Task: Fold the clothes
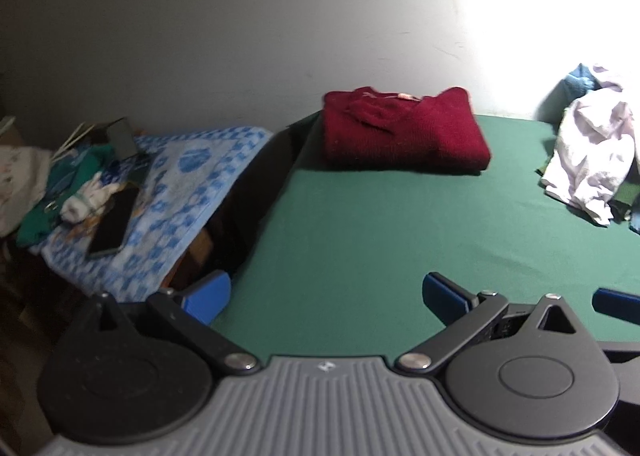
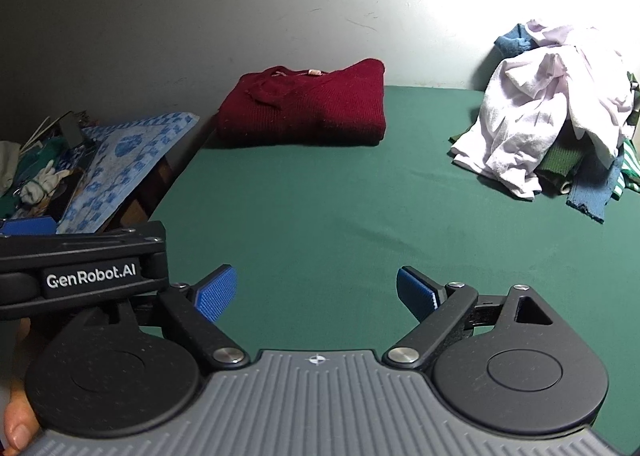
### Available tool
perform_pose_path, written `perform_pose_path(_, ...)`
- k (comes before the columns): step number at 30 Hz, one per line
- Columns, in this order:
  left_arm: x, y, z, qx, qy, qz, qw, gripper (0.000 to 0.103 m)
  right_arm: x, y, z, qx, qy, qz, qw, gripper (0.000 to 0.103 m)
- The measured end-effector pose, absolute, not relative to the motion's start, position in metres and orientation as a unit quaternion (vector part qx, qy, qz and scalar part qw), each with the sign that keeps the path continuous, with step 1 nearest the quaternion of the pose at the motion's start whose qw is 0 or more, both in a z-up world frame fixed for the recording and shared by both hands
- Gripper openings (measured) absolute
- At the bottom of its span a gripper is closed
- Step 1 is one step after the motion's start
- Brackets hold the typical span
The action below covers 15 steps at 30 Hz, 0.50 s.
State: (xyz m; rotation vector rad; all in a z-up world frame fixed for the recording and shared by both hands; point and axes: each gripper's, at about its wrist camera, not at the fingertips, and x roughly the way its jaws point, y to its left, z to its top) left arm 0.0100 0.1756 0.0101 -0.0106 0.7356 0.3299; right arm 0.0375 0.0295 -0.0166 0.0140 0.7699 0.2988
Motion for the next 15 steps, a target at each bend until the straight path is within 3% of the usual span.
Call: perform_pose_path(15, -0.024, 0.16, 0.006, -0.013, 0.379, 0.174, 0.909, 0.103, 0.014, 0.014, -0.025, 0.002, 0.387, 0.173, 0.906, 0.09)
